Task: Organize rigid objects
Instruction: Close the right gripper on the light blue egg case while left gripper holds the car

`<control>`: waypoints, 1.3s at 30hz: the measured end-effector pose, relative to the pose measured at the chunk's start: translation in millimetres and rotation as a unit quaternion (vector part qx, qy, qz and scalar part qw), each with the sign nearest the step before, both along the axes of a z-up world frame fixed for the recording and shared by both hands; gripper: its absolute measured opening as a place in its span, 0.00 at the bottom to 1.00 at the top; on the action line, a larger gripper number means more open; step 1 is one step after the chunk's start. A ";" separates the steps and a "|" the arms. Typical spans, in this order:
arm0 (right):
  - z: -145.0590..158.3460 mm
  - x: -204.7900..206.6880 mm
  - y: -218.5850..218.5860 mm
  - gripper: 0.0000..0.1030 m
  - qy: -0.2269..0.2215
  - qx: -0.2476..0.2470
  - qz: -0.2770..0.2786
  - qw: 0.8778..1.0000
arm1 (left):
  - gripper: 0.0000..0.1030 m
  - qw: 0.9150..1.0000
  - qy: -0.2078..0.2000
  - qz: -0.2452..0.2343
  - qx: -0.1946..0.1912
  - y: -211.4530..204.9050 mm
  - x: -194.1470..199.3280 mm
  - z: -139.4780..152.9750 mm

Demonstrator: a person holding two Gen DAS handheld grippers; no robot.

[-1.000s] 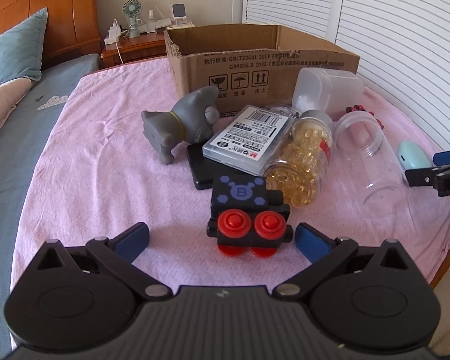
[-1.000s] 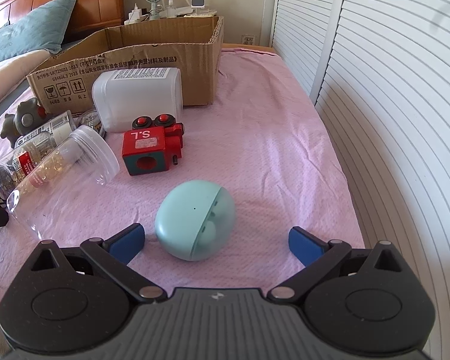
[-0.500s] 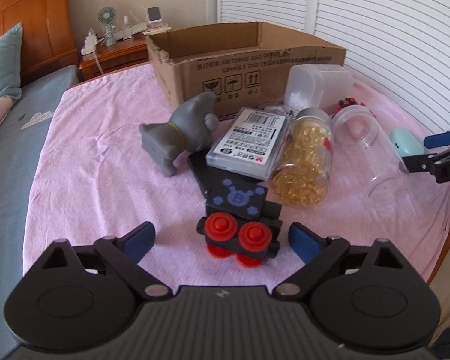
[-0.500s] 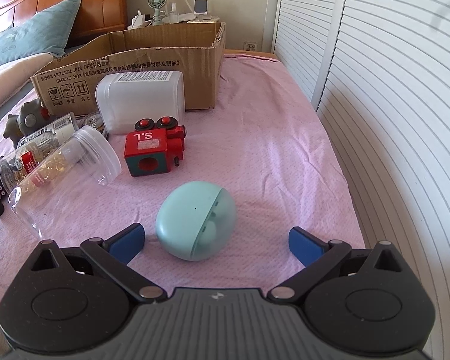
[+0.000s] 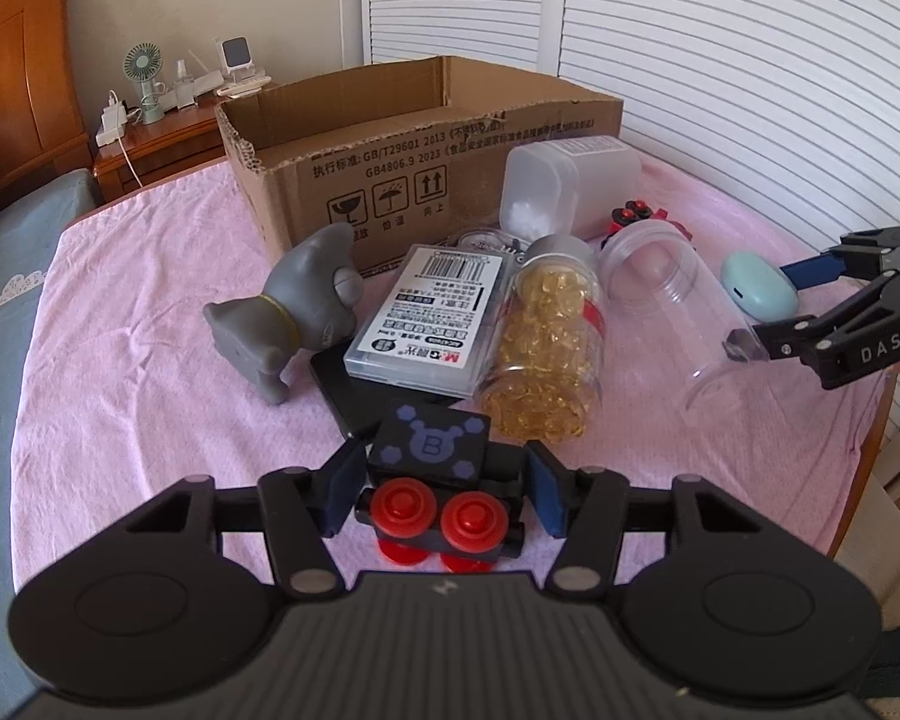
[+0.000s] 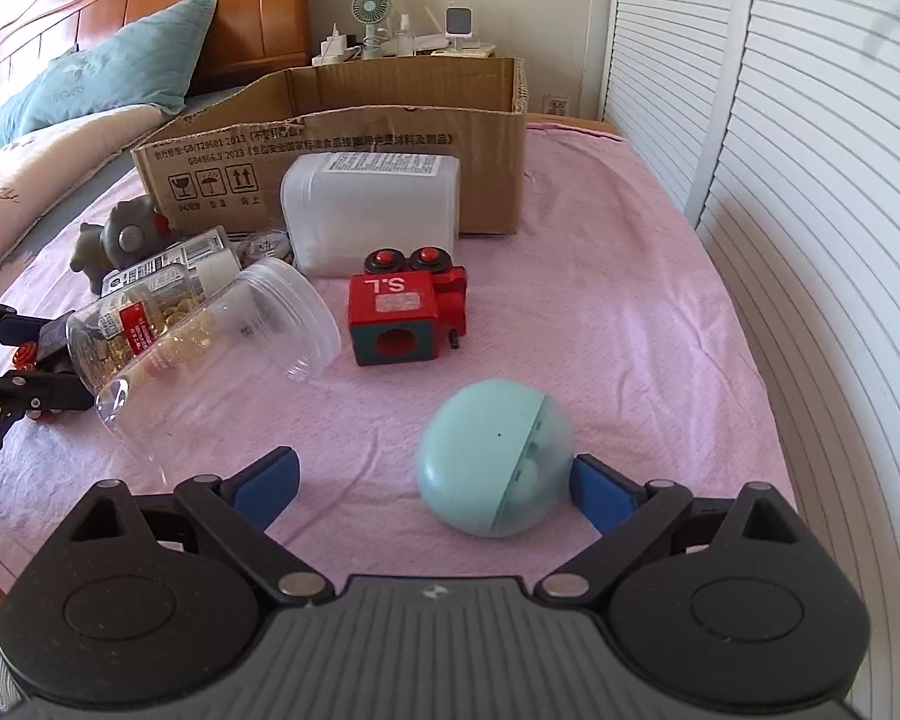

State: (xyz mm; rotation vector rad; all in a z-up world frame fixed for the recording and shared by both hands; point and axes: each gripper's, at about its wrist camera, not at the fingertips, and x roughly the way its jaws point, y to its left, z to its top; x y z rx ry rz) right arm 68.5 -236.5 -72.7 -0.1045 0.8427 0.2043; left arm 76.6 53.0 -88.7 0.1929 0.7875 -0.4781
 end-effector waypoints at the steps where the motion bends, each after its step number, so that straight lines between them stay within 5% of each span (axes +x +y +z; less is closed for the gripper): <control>1: 0.1 1.4 2.2 0.92 -0.004 -0.002 0.005 1.000 | 0.55 1.000 0.001 -0.001 -0.002 0.2 -0.5 -0.1; 8: 4.5 10.0 1.5 0.66 -0.015 -0.016 0.011 1.000 | 0.55 1.000 0.004 -0.009 -0.002 1.8 0.1 0.7; 18: 2.9 6.6 -5.4 0.65 -0.025 -0.017 0.035 0.999 | 0.55 1.000 0.004 -0.024 -0.002 3.4 2.8 1.0; 23: 3.8 5.6 -7.4 0.56 -0.027 -0.018 0.038 0.999 | 0.51 1.000 0.005 -0.027 -0.001 2.1 2.5 1.9; 39: 2.0 1.1 -12.2 0.58 -0.041 -0.013 0.049 0.998 | 0.51 0.999 0.018 -0.033 -0.001 -0.5 6.0 3.2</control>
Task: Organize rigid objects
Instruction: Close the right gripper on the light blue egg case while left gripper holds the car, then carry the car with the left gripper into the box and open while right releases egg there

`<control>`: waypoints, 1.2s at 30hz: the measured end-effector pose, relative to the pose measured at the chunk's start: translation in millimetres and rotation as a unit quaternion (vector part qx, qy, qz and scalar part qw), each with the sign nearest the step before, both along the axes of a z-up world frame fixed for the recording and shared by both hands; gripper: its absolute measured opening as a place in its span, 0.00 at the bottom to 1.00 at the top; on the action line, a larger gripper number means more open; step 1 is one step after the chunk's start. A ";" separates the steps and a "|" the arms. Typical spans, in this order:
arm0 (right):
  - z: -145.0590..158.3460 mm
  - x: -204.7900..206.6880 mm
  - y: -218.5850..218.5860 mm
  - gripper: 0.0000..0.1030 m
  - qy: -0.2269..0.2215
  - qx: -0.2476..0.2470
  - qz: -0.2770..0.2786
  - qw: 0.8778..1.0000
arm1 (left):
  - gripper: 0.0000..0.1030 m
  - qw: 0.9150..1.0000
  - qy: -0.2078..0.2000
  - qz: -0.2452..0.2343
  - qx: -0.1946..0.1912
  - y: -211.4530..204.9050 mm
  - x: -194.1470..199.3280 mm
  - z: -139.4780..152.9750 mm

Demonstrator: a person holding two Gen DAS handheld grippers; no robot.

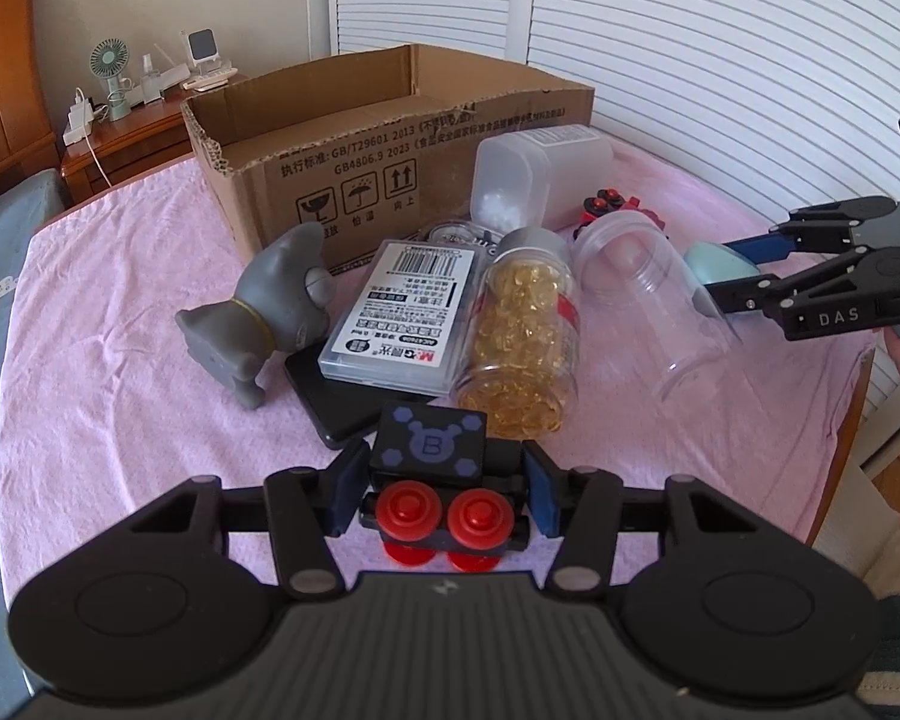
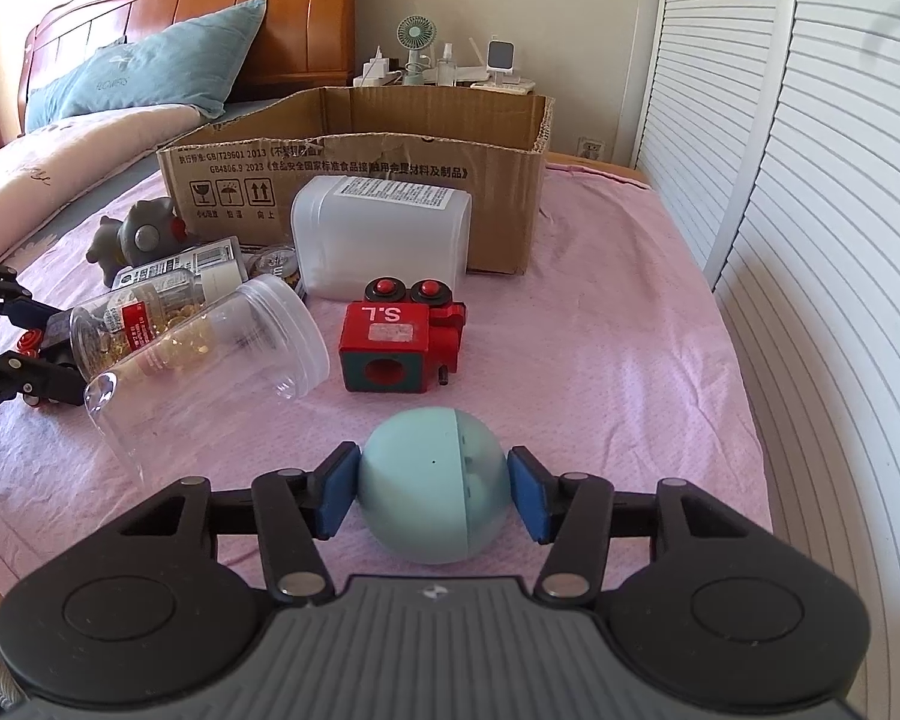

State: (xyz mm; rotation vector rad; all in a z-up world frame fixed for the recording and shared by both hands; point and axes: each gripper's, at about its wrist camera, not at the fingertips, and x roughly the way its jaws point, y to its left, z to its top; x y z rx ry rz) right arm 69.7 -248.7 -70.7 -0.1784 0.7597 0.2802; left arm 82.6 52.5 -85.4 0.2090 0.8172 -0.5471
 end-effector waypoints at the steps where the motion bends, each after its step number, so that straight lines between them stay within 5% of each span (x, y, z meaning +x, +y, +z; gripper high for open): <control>1: -0.1 -0.6 -0.3 0.66 0.001 0.003 0.000 1.000 | 0.51 1.000 0.000 0.001 0.000 -0.3 -0.1 -0.2; 2: -0.7 -0.9 -1.0 0.82 0.006 0.008 0.003 1.000 | 0.51 1.000 -0.001 0.002 0.000 -0.7 -0.6 -0.3; 7: -6.5 -5.3 4.9 1.00 0.013 0.007 0.016 1.000 | 0.51 1.000 0.001 0.004 -0.001 -0.7 0.0 -0.3; 24: -8.8 -5.1 6.8 1.00 -0.003 0.006 0.021 1.000 | 0.51 1.000 0.006 0.010 -0.003 -1.1 0.2 0.1; 31: -4.3 -1.2 2.8 0.67 -0.022 0.009 0.019 1.000 | 0.51 1.000 0.009 0.014 -0.001 -1.7 -0.6 0.8; 36: -4.4 -4.3 -2.2 0.60 -0.027 0.011 0.014 0.999 | 0.51 1.000 0.009 0.015 -0.001 -2.5 -0.6 0.9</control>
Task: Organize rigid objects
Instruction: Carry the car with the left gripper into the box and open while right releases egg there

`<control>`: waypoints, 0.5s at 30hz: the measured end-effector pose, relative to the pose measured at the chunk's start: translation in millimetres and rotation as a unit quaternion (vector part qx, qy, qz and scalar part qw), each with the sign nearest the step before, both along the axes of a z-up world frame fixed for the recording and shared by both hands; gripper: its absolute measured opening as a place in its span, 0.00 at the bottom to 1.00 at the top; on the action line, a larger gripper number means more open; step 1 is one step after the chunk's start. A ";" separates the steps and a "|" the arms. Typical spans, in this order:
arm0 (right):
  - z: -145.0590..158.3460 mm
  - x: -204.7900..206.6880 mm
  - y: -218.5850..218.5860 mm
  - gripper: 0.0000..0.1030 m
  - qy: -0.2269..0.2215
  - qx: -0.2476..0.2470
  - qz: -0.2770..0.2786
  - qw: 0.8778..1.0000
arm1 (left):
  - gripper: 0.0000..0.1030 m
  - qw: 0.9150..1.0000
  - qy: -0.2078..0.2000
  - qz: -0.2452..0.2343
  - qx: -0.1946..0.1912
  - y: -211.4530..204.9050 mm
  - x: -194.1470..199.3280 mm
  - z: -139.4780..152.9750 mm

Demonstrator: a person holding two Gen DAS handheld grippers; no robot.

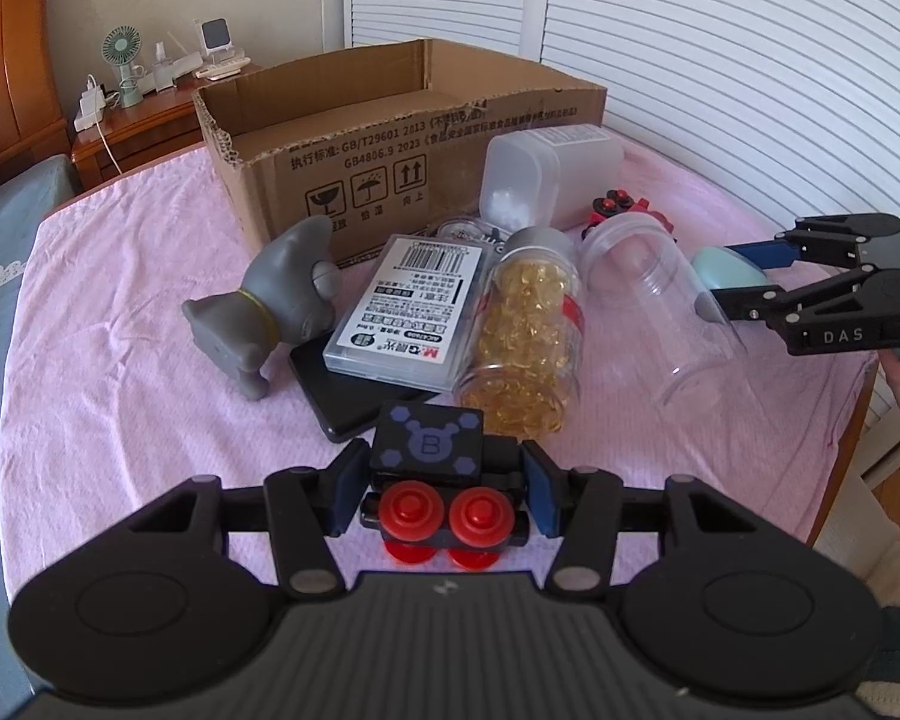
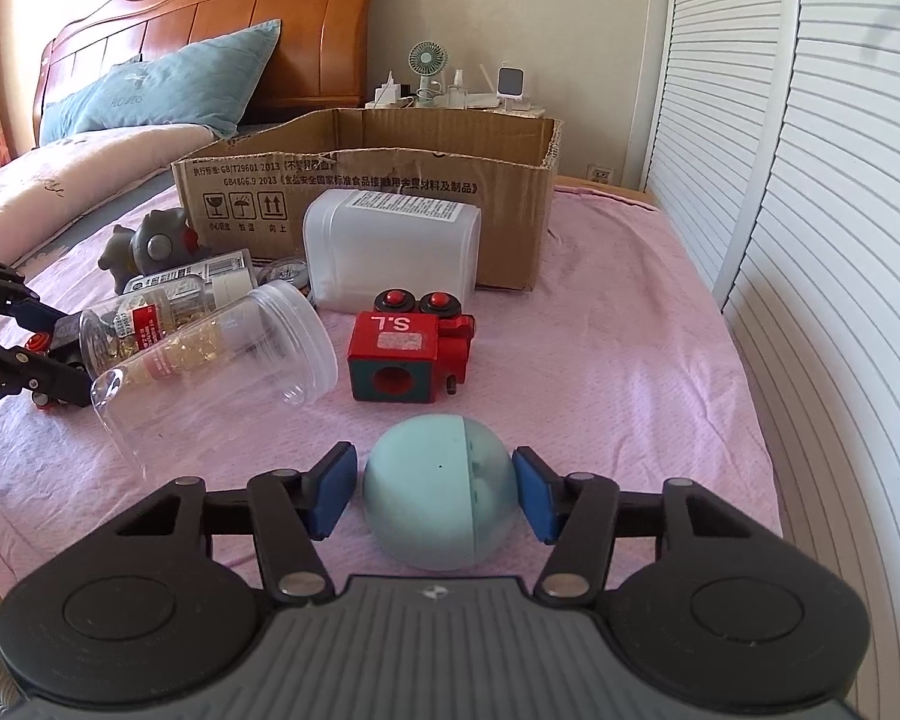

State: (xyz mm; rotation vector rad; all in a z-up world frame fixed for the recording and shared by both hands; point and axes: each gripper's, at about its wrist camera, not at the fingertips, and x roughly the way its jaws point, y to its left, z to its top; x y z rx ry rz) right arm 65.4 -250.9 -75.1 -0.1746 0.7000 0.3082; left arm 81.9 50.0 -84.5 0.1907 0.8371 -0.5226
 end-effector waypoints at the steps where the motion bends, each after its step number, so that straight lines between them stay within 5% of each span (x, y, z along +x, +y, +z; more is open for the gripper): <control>1: -0.2 -0.7 0.0 0.60 -0.001 -0.001 0.001 1.000 | 0.51 1.000 0.000 0.000 0.000 -0.1 0.1 0.0; 15: 0.1 -6.8 -3.3 0.56 -0.007 0.005 -0.006 1.000 | 0.49 1.000 0.009 0.009 -0.007 2.0 2.9 2.2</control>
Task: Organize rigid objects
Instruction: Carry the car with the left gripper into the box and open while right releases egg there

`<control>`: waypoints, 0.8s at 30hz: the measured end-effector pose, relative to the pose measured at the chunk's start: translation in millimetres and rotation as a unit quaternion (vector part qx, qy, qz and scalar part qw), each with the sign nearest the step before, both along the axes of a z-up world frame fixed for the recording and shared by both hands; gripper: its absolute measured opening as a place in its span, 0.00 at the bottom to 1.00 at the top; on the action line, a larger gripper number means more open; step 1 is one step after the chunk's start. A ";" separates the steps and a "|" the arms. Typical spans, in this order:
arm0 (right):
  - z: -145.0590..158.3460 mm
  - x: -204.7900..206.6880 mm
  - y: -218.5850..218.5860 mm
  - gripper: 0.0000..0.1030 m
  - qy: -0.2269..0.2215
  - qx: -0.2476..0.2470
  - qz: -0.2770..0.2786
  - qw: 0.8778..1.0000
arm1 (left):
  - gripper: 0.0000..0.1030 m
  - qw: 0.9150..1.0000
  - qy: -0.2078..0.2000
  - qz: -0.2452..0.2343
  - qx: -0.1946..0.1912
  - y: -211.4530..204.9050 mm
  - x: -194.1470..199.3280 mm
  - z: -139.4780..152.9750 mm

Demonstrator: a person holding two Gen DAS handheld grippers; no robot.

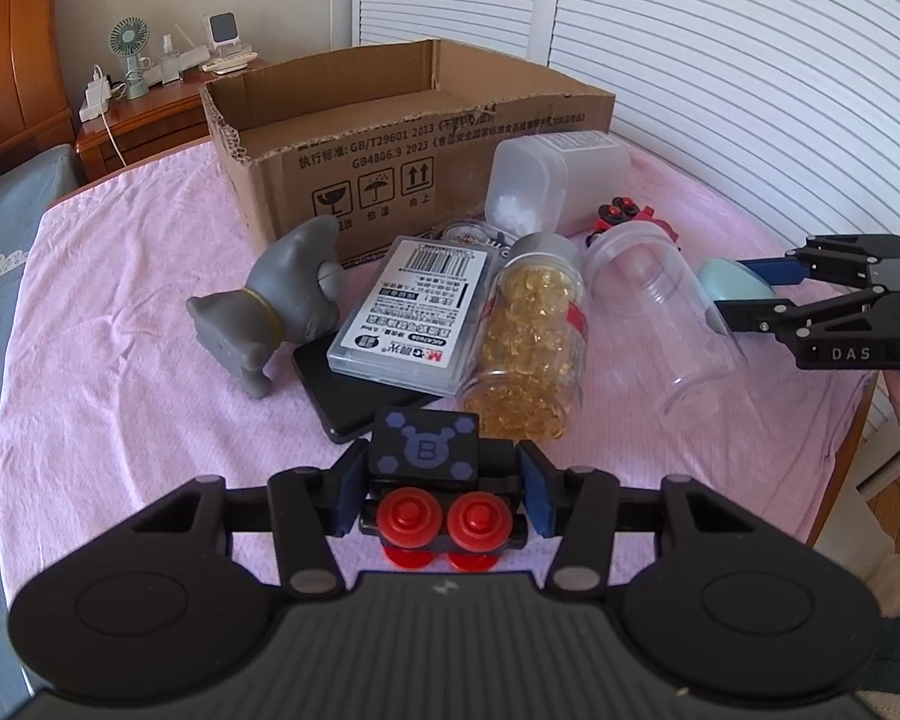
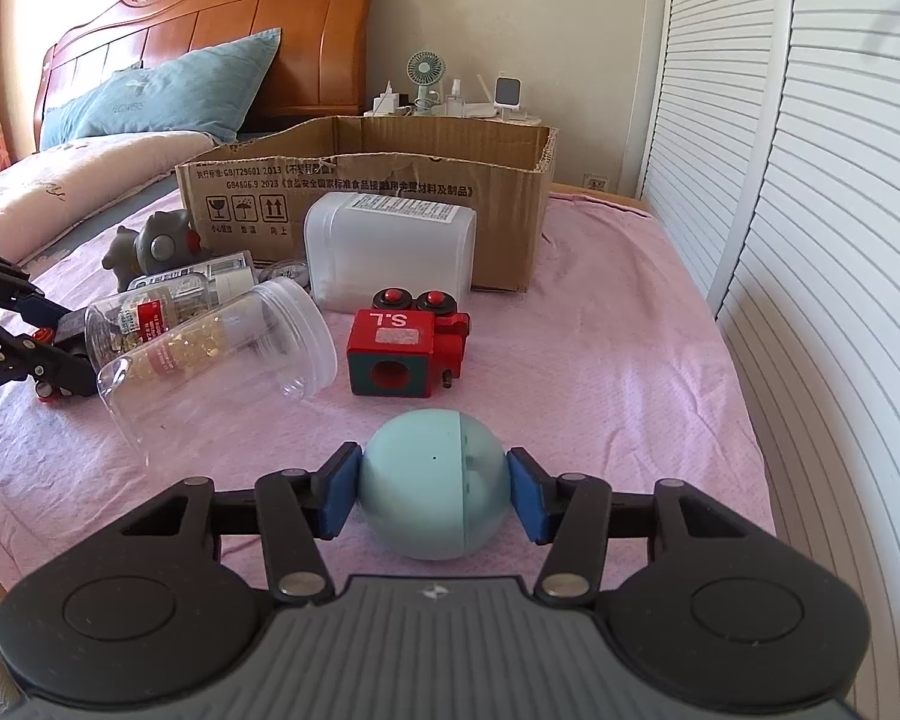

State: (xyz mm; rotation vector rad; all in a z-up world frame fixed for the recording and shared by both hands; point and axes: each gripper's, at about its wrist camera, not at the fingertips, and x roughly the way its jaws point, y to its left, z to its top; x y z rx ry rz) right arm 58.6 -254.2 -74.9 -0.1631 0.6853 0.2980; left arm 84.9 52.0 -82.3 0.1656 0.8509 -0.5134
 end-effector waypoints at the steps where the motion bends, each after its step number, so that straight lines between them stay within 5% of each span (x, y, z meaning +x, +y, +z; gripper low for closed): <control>1: 1.2 0.6 -0.2 0.56 0.004 0.003 -0.001 1.000 | 0.49 1.000 0.002 0.003 0.002 0.0 0.5 0.6; 14: 43.3 6.1 6.9 0.56 0.004 -0.017 0.011 1.000 | 0.49 1.000 0.003 -0.005 0.018 1.1 2.8 39.7; 24: 112.5 54.5 20.0 0.56 -0.038 0.003 0.054 0.998 | 0.49 0.999 -0.043 -0.008 0.022 -14.6 70.7 102.9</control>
